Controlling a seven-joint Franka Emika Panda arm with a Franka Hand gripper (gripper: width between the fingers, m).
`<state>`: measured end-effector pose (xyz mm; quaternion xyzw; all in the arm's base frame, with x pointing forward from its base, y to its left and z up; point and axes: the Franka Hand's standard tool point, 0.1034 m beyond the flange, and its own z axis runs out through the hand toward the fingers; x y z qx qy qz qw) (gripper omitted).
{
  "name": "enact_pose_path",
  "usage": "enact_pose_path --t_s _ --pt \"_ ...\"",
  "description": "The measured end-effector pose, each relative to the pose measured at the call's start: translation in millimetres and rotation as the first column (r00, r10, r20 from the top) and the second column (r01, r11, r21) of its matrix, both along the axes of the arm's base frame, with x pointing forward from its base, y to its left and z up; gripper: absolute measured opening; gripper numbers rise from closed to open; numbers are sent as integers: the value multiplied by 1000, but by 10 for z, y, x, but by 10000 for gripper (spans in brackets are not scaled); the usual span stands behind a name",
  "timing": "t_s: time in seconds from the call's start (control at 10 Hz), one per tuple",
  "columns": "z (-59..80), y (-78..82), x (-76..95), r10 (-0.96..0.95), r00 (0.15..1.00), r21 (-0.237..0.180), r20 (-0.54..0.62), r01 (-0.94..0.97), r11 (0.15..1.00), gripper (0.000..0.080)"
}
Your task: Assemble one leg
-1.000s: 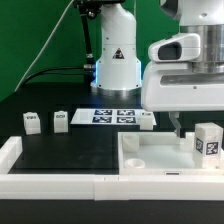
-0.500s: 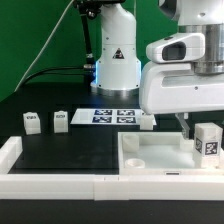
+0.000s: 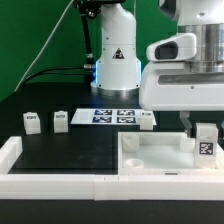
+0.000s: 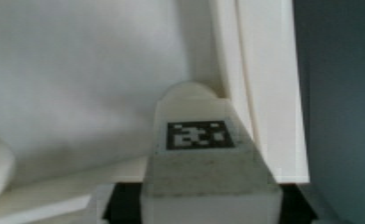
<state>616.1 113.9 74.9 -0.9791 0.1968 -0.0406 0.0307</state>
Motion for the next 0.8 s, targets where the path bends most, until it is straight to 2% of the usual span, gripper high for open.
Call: enact_pose_path --t_s 0.3,0.8 --pt "-10 -208 -24 -295 956 -24 -3 295 955 295" --pt "-6 -492 -80 -615 788 -51 2 615 787 317"
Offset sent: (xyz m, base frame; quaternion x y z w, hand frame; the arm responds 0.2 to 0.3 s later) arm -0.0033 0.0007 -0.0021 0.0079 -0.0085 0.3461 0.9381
